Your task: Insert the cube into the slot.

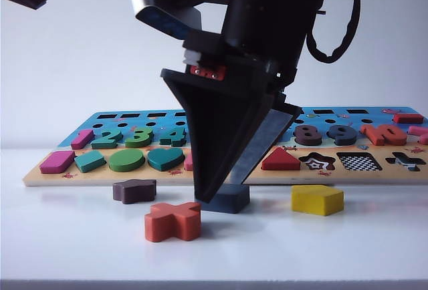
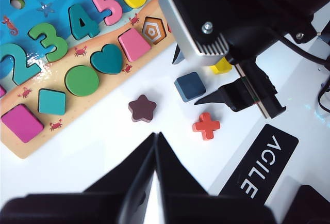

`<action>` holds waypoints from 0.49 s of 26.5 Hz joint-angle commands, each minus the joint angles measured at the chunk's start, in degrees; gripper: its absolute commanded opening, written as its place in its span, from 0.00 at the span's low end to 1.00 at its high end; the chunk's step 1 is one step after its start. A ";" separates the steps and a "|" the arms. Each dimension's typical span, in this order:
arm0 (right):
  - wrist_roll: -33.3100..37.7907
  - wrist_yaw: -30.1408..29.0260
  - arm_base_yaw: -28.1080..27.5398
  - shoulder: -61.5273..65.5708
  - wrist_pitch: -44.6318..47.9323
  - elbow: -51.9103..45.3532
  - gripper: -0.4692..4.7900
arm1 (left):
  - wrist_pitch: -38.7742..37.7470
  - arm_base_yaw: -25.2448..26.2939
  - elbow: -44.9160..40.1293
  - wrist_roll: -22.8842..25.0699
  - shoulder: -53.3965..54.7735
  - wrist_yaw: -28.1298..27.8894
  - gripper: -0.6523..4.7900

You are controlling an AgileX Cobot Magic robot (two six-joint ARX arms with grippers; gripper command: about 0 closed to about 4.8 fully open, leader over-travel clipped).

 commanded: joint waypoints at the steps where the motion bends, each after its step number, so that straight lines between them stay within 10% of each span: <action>1: -0.15 0.09 0.04 -0.07 0.72 0.13 0.75 | 0.81 0.07 0.17 0.04 0.11 0.33 0.14; 13: -0.02 0.13 0.04 0.98 -0.42 0.11 0.72 | 0.81 0.07 0.17 0.04 0.11 0.33 0.14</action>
